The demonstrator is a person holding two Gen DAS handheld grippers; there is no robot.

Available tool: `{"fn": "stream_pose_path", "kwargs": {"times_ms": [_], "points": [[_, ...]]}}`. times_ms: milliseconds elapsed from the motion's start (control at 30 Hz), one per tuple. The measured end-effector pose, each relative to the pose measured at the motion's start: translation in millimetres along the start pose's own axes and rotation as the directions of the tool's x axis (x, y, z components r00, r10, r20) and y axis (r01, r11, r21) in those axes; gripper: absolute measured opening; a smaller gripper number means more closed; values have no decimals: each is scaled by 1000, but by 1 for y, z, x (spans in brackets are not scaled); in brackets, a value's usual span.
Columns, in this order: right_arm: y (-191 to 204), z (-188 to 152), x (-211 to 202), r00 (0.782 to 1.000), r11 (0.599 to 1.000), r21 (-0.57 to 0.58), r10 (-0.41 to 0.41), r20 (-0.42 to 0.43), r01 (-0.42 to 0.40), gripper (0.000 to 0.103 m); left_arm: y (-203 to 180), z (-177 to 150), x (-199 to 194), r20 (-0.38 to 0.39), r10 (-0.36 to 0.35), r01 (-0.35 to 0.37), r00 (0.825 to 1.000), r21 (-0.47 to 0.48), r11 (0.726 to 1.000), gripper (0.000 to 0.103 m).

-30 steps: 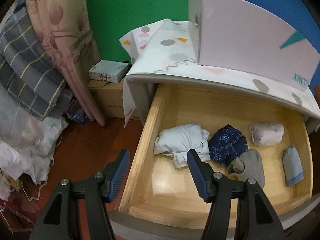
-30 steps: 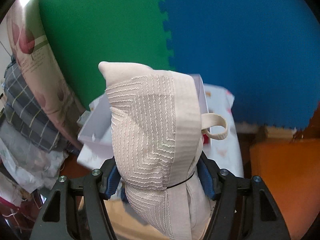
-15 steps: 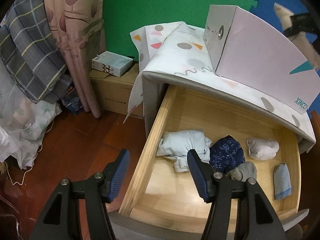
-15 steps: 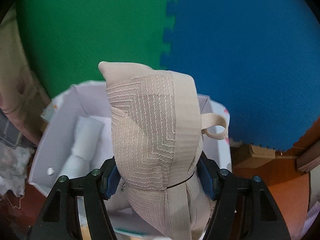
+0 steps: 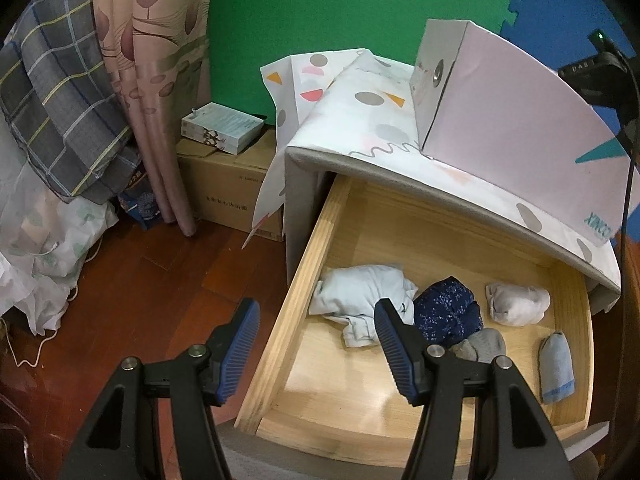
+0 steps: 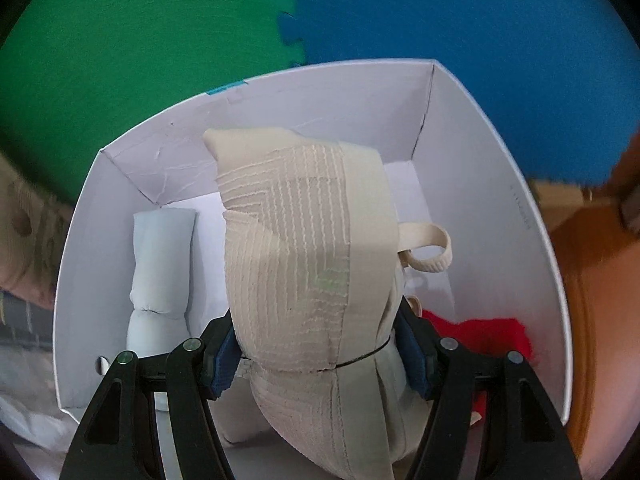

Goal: Take underwear out of drawer
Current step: 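Open the right gripper to drop the beige bra into the box, then move the empty right gripper back to the drawer toward the light blue sock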

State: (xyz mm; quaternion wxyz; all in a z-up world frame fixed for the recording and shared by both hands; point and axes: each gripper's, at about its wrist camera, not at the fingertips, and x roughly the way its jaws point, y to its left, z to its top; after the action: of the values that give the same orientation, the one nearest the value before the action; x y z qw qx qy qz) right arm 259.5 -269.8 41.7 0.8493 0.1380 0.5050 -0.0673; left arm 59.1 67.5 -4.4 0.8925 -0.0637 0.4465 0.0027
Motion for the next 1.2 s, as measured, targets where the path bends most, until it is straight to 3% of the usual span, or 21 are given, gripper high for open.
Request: {"fn": "stream_pose_path", "kwargs": {"times_ms": [67,333,500,633,733,867,1033,1200], "points": [[6,-7,1,1000,1000,14,-14,2,14,66,0,0,-1,3,-1,1,1000,-3,1000,61],[22,-18,-11,996,993,-106,-46,77,54,77,1,0,-1,2,4,-4,1000,0,1000,61],[24,-29,-54,986,979,-200,2,166,32,80,1,1,-1,-1,6,-6,1000,2,1000,61],[15,-50,-84,982,959,-283,65,176,-13,80,1,0,-1,-1,3,-3,1000,3,1000,61],[3,-79,-100,983,936,-351,96,155,-36,80,1,0,0,-1,3,-3,1000,2,1000,61],[-28,-129,-102,993,909,-416,66,93,-22,80,1,-1,3,-10,6,-6,1000,2,1000,61],[-59,-172,-68,1000,899,-439,1,-19,-10,80,1,-2,2,-12,15,-15,1000,-3,1000,61],[-82,-193,-17,987,914,-404,-31,-157,-36,80,1,-2,2,-19,25,-25,1000,-3,1000,61]]}}
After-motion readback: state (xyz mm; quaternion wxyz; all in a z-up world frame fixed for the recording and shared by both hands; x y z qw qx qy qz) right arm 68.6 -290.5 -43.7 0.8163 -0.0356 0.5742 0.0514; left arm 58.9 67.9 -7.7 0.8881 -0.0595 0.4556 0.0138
